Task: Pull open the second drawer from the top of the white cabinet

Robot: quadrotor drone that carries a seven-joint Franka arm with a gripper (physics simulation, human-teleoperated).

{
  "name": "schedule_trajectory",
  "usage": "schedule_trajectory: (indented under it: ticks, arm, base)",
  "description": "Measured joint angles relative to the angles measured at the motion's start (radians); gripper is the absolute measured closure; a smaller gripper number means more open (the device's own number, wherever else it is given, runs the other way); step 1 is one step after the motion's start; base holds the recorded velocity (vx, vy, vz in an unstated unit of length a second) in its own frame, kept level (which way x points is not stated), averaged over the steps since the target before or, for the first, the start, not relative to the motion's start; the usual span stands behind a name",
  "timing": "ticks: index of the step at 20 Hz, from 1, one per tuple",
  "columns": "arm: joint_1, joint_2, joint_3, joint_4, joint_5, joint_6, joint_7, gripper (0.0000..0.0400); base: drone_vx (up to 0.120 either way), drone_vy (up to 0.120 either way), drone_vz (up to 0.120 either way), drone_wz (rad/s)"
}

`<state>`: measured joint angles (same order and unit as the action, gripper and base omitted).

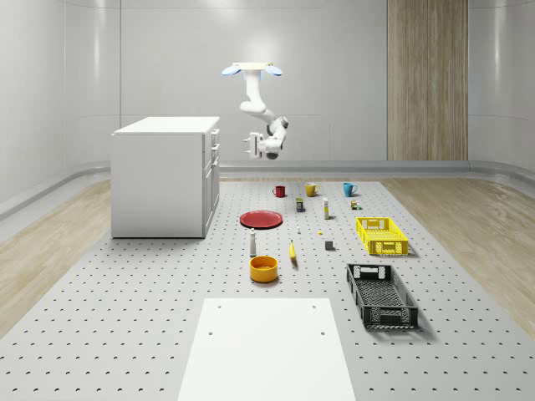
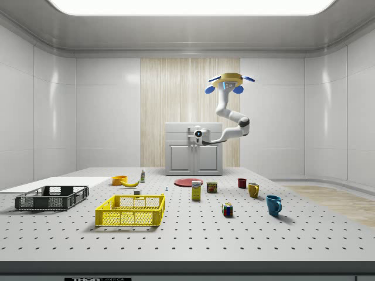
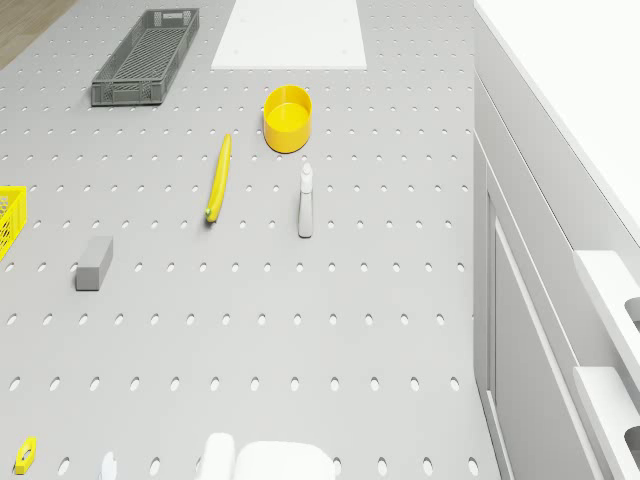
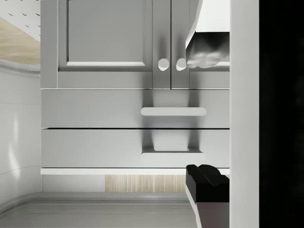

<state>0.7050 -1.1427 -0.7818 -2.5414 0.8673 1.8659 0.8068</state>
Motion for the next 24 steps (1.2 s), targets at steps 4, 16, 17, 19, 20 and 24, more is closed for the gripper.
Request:
schedule_trajectory:
  ticks: [4, 16, 17, 19, 20, 24]
  arm:
    - [0.013, 0.004, 0.033, -0.021, 0.032, 0.041, -0.01, 0.01]
    - [0.069, 0.042, 0.145, -0.07, 0.159, 0.172, -0.056, 0.01]
    - [0.074, 0.047, 0.155, -0.073, 0.171, 0.183, -0.061, 0.01]
    - [0.085, 0.058, 0.175, -0.077, 0.197, 0.205, -0.072, 0.01]
    - [0.091, 0.064, 0.185, -0.079, 0.211, 0.216, -0.077, 0.01]
    - [0.111, 0.089, 0.22, -0.081, 0.26, 0.251, -0.099, 0.01]
  base:
    - [0.0, 0.0, 0.0, 0.0]
    - [0.0, 0.0, 0.0, 0.0]
    - [0.0, 0.0, 0.0, 0.0]
    - [0.0, 0.0, 0.0, 0.0]
    - [0.0, 0.0, 0.0, 0.0]
    - [0.0, 0.0, 0.0, 0.0]
